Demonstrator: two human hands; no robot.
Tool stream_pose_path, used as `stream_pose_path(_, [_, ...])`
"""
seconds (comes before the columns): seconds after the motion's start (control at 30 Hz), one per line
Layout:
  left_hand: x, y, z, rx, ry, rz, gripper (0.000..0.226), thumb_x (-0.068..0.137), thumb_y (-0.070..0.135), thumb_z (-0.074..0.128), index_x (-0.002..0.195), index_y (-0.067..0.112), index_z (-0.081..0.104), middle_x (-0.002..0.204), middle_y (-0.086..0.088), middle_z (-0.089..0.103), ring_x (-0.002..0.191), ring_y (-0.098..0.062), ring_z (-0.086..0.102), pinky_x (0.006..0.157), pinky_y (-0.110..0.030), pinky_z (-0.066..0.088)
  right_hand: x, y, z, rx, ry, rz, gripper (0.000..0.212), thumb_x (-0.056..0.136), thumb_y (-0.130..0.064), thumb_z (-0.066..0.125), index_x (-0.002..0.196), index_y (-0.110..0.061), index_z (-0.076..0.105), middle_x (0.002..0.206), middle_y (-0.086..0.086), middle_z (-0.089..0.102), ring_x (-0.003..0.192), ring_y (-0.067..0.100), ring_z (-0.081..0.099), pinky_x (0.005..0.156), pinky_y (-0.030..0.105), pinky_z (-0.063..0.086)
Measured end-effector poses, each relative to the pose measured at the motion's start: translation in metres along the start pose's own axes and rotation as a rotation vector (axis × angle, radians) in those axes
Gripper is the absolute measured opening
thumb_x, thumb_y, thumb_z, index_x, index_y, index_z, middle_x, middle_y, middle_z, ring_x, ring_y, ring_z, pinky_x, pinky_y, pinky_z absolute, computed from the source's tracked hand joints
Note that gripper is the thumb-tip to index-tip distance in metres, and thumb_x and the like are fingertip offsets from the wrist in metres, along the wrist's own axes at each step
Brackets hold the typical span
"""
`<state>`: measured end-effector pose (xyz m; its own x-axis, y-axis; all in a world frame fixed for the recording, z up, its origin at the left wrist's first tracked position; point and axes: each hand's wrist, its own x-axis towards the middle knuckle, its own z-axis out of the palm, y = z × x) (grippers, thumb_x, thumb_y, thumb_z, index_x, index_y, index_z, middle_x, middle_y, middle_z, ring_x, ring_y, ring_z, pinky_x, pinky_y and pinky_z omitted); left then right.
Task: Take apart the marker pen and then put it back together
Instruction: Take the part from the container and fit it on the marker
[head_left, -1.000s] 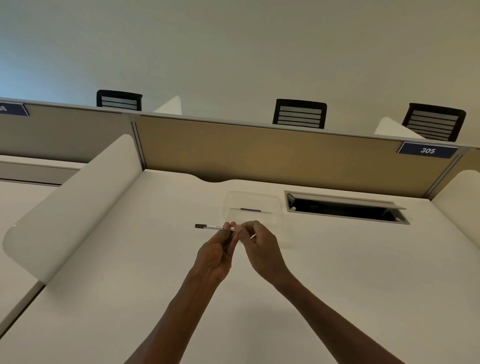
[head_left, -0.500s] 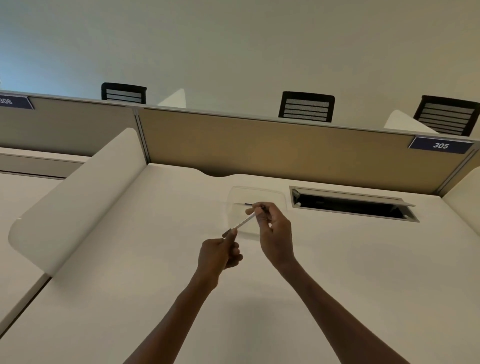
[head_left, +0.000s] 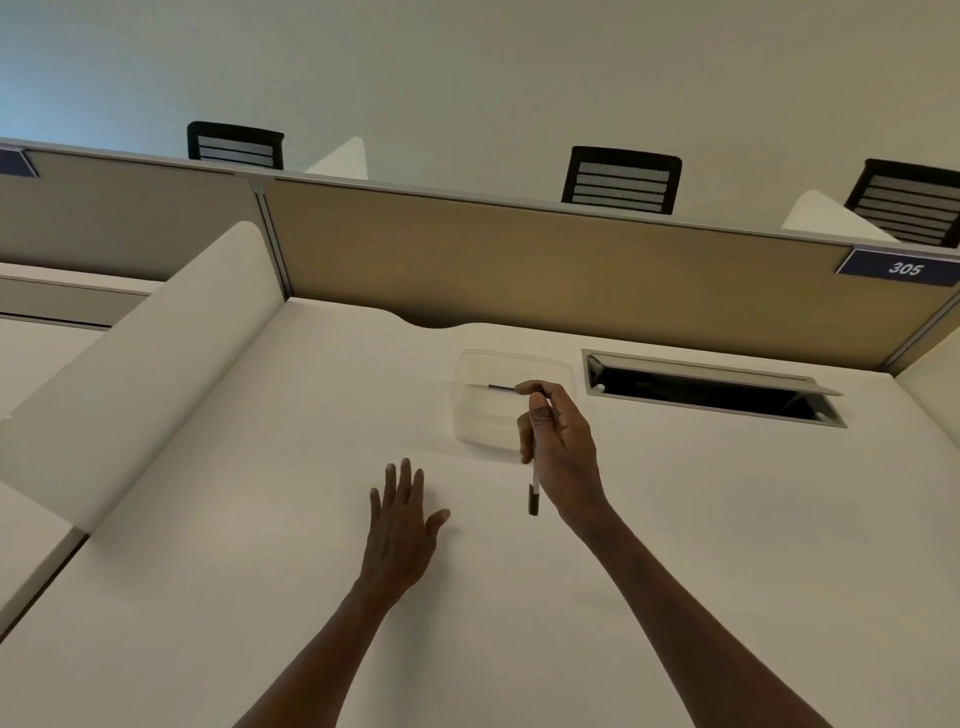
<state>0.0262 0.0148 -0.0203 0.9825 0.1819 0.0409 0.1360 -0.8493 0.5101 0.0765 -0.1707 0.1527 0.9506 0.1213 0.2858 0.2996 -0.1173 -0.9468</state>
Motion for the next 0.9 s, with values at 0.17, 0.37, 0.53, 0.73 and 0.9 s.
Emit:
stream_pose_path(0.17, [-0.006,-0.012,0.017,0.186,-0.062,-0.041,0.07,0.101,0.048,0.026,0.154,0.008,0.004,0.163,-0.017,-0.008,0.15,-0.026,-0.012,0.122,-0.047,-0.003,0.001,0.003,-0.001,0.14,-0.091,0.138,0.023,0.105,-0.021,0.038,0.1,-0.019,0.06,0.06,-0.001,0.042,0.05,0.012,0.031,0.046,0.024,0.026])
stream_pose_path(0.37, [-0.006,-0.014,0.02,0.206,-0.039,-0.026,0.07,0.101,0.05,0.024,0.154,0.011,0.002,0.163,-0.01,-0.012,0.15,-0.022,-0.013,0.122,-0.043,-0.006,0.011,0.002,0.008,0.262,-0.083,0.358,0.047,0.101,-0.036,0.037,0.055,-0.023,0.032,0.052,-0.009,0.027,0.048,0.01,0.017,0.044,0.023,0.016])
stream_pose_path(0.53, [-0.005,-0.013,0.019,0.201,-0.042,-0.034,0.07,0.1,0.05,0.025,0.155,0.011,0.004,0.163,-0.009,-0.01,0.15,-0.022,-0.013,0.122,-0.043,-0.004,0.011,0.001,0.019,0.178,0.013,0.381,0.053,0.099,-0.046,0.039,0.053,-0.025,0.022,0.05,-0.006,0.019,0.043,0.01,0.013,0.043,0.023,0.01])
stream_pose_path(0.73, [-0.005,-0.012,0.019,0.213,-0.045,-0.043,0.071,0.1,0.051,0.024,0.155,0.012,0.003,0.163,-0.009,-0.01,0.15,-0.02,-0.013,0.122,-0.043,-0.004,0.007,0.0,0.019,0.153,0.014,0.389,0.048,0.101,-0.04,0.036,0.064,-0.019,0.016,0.052,0.0,0.016,0.04,0.01,0.013,0.039,0.021,0.011])
stream_pose_path(0.9, [-0.005,-0.012,0.019,0.214,-0.04,-0.038,0.071,0.099,0.052,0.024,0.155,0.011,0.004,0.163,-0.009,-0.009,0.15,-0.02,-0.012,0.122,-0.042,-0.005,0.007,-0.002,0.019,0.111,0.032,0.372,0.051,0.102,-0.037,0.034,0.055,-0.024,0.02,0.049,-0.005,0.017,0.042,0.011,0.013,0.039,0.021,0.013])
